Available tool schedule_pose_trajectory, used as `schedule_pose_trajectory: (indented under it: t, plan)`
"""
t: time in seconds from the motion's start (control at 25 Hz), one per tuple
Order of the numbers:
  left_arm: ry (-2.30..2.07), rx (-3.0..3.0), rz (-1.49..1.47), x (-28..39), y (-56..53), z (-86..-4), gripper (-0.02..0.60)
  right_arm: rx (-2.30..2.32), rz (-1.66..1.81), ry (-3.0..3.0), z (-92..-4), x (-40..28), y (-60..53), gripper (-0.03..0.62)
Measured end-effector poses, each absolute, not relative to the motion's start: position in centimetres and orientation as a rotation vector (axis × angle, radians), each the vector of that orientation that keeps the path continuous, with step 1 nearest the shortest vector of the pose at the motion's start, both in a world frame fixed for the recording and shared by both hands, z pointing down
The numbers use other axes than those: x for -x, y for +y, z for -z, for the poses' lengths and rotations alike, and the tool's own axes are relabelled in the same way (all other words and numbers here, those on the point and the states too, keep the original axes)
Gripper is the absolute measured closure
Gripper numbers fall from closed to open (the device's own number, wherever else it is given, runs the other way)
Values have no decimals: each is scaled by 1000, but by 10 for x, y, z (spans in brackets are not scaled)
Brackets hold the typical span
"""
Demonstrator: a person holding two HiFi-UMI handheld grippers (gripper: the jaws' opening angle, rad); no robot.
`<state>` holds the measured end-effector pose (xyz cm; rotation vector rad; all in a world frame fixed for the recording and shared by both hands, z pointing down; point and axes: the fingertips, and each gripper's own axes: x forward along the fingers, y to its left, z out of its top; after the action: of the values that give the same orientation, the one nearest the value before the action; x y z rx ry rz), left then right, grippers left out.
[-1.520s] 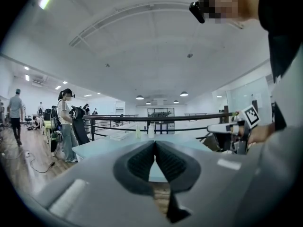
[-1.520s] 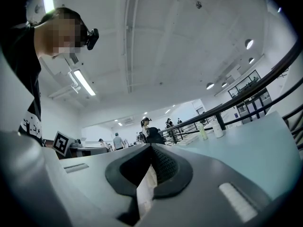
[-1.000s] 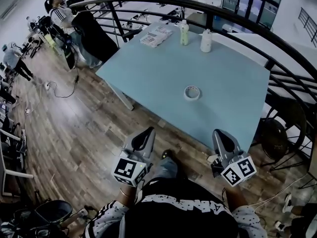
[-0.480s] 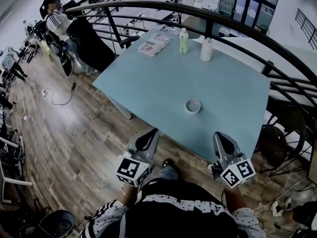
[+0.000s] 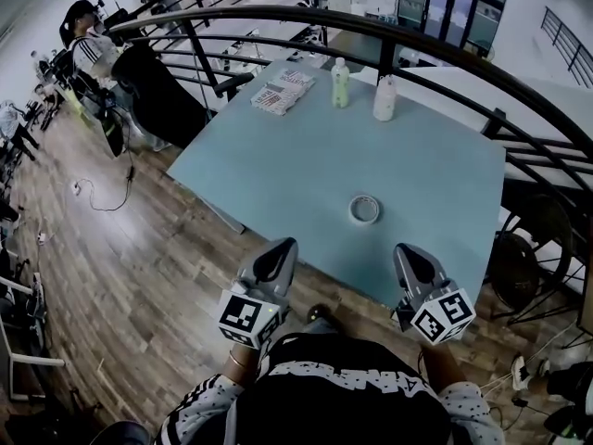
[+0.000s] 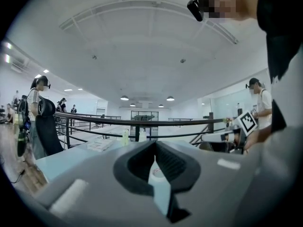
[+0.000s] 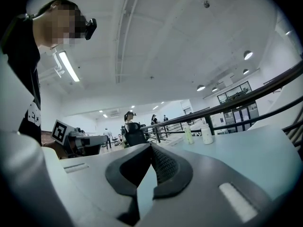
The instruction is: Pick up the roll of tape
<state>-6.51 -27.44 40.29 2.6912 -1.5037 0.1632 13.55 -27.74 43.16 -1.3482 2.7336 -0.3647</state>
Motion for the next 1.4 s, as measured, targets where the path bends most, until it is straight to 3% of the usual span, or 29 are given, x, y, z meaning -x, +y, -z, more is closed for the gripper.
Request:
schedule_pose_trajectory:
  t: [1.4]
  plan:
    - [-1385, -2691, -105, 154, -358, -436, 581, 1567, 469, 2983, -530, -50, -372, 586]
